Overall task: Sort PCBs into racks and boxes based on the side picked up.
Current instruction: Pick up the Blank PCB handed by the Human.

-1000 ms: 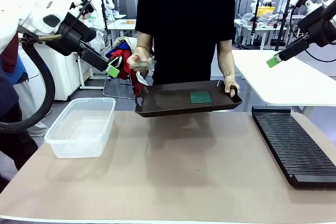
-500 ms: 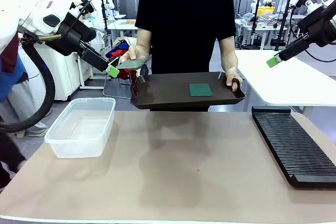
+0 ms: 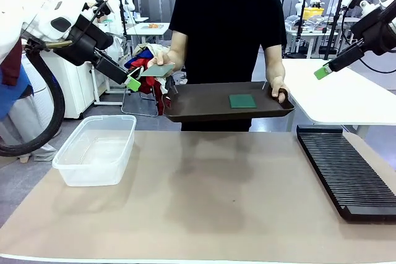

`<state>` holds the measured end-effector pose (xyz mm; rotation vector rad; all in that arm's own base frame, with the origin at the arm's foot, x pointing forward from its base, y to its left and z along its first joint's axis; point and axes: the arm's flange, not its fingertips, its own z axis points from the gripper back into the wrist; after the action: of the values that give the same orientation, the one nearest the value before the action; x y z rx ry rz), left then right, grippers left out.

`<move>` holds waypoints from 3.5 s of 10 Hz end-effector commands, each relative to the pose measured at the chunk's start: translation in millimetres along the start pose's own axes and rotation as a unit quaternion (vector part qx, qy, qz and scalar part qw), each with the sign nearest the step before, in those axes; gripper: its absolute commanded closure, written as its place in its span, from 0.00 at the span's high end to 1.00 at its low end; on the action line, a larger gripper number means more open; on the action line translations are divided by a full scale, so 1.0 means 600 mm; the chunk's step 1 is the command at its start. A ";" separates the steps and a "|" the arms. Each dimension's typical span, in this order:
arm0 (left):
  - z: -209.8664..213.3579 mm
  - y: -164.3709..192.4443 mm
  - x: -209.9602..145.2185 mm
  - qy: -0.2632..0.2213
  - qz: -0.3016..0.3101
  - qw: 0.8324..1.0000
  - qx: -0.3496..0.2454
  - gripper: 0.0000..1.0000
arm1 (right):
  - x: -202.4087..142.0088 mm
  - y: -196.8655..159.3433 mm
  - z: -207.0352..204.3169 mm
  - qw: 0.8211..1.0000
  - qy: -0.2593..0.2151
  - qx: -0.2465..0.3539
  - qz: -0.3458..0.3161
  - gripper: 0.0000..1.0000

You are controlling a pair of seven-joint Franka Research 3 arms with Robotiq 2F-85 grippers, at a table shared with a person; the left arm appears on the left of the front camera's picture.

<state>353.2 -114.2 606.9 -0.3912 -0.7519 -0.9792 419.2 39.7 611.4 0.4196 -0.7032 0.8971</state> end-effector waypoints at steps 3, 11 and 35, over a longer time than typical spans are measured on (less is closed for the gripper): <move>-0.001 0.004 -0.003 -0.005 0.000 1.000 -0.009 1.00 | 0.000 0.001 0.000 1.000 -0.005 0.007 0.001 1.00; -0.001 0.004 -0.003 -0.005 0.000 1.000 -0.009 1.00 | 0.000 0.001 0.000 1.000 -0.005 0.007 0.001 1.00; -0.043 0.222 -0.034 -0.027 0.322 0.935 -0.143 1.00 | 0.000 0.001 0.000 1.000 -0.005 0.007 0.001 1.00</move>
<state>455.9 -46.8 582.8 -0.8370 -0.5025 -0.4789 419.1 39.7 611.6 0.4191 -0.7033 0.8972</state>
